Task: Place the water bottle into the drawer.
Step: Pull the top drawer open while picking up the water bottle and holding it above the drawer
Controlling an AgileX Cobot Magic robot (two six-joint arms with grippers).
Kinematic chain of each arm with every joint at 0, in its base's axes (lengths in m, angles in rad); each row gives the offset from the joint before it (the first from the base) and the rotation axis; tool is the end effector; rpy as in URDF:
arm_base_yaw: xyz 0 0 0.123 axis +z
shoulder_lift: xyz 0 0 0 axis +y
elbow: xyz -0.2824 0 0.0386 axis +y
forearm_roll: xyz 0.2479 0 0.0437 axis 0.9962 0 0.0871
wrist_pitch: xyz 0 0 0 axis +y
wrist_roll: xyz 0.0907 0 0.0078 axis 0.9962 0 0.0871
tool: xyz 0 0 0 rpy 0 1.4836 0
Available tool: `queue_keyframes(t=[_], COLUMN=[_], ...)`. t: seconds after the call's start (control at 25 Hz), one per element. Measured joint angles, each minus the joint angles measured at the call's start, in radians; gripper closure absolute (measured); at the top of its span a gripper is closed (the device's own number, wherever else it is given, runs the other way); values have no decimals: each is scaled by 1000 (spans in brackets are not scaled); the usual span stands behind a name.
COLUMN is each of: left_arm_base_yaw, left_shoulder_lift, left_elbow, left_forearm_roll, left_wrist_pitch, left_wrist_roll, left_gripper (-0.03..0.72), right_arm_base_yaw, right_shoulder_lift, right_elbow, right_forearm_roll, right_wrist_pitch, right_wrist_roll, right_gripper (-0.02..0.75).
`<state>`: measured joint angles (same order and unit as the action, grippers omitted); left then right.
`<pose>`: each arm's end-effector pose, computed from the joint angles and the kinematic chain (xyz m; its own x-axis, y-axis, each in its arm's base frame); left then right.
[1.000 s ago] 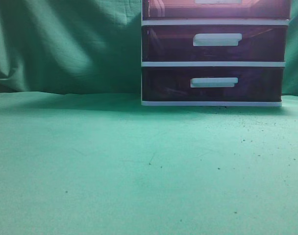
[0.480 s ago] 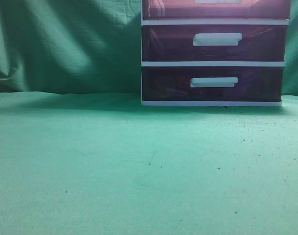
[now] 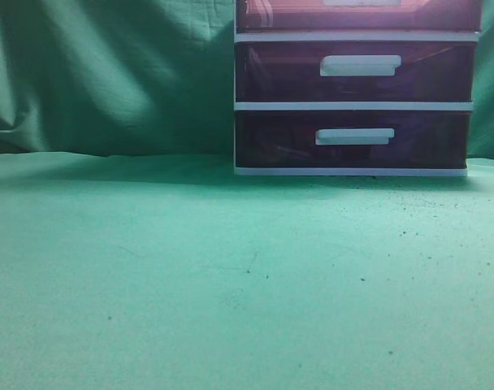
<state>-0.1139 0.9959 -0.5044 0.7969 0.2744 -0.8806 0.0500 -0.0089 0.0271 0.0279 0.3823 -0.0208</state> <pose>0.1925 -0.0042 0.2521 -0.5520 -0.0382 -0.8330 -0.1047 0.9942 0.0239 0.0524 0.0036 0.1701 -0.3080 -0.0103 -0.9513 -0.0583 0.9983 0.0080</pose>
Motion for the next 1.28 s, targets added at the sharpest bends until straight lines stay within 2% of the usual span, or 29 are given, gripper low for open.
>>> queue_keyframes(t=[0.2,0.32,0.4,0.72,0.76,0.8,0.96,1.08,1.28], left_arm_base_yaw=[0,0,0,0,0,0,0,0,0], left_shoulder_lift=[137,233,301,514,534,549,568,572,516], left_elbow=[-78,-127,-156,-241,-253,-261,-269,-271,-271], left_forearm_roll=[293,388,420,473,489,506,597,609,587], left_wrist_pitch=[9,53,65,35,35,35,33,31,-58], left_wrist_roll=[-333,-487,-536,-580,-580,-582,-584,-585,-586], left_gripper=[44,44,44,44,95,100,309,409,397], right_arm_base_yaw=[0,0,0,0,0,0,0,0,0], right_shoulder_lift=[0,0,0,0,0,0,0,0,0], right_elbow=[0,0,0,0,0,0,0,0,0], right_forearm_roll=[0,0,0,0,0,0,0,0,0], right_wrist_pitch=[0,0,0,0,0,0,0,0,0], right_wrist_roll=[0,0,0,0,0,0,0,0,0], right_gripper=[738,738,738,738,738,738,738,738,738])
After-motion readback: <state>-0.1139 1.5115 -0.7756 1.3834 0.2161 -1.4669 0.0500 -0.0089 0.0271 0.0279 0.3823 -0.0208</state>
